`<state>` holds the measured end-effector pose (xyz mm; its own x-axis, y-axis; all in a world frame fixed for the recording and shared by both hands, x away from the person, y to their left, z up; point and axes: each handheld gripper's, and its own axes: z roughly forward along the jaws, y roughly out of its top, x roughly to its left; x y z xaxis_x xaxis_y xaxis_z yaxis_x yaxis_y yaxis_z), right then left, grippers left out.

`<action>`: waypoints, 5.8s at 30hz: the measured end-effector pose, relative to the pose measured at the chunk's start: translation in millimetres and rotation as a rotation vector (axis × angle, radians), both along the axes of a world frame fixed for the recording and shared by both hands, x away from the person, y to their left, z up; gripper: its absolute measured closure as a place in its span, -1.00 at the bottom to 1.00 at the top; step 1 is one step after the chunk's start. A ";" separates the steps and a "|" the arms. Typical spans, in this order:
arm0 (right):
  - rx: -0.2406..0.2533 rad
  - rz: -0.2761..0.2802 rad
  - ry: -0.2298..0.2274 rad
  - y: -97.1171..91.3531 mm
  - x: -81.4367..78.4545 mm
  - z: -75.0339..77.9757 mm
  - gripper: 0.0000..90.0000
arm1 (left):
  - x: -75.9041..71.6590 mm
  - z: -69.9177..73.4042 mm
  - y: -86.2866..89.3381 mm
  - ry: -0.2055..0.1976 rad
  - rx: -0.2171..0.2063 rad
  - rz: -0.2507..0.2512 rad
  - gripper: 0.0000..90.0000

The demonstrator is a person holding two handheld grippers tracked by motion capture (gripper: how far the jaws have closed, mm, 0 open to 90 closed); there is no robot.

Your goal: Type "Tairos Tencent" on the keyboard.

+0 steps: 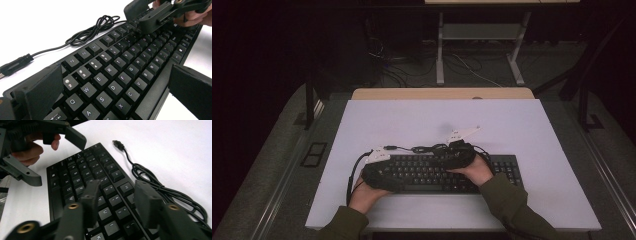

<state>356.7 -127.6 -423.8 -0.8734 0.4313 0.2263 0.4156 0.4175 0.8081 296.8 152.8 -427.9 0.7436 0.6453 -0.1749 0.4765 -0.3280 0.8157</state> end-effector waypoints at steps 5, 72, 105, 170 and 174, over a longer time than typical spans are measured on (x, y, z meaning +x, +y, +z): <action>-0.016 0.014 0.003 1.0 -1.2 -2.6 0.54 | -0.2 -0.4 0.1 -0.002 -0.003 -0.003 -1.00; -0.085 0.080 0.035 -2.2 -4.3 -5.1 0.81 | 0.3 -0.7 0.6 -0.002 -0.011 -0.008 -1.00; 0.020 -0.065 -0.028 -22.6 2.0 -5.1 -0.52 | 0.6 3.2 -1.7 -0.014 -0.019 -0.017 -0.93; 0.002 -0.073 -0.031 -26.0 3.0 -7.0 -0.51 | 23.4 -6.1 -24.3 0.046 0.069 -0.061 0.97; 0.001 -0.074 -0.031 -25.9 2.9 -6.9 -0.51 | 23.8 -7.3 -24.3 0.052 0.080 -0.060 0.97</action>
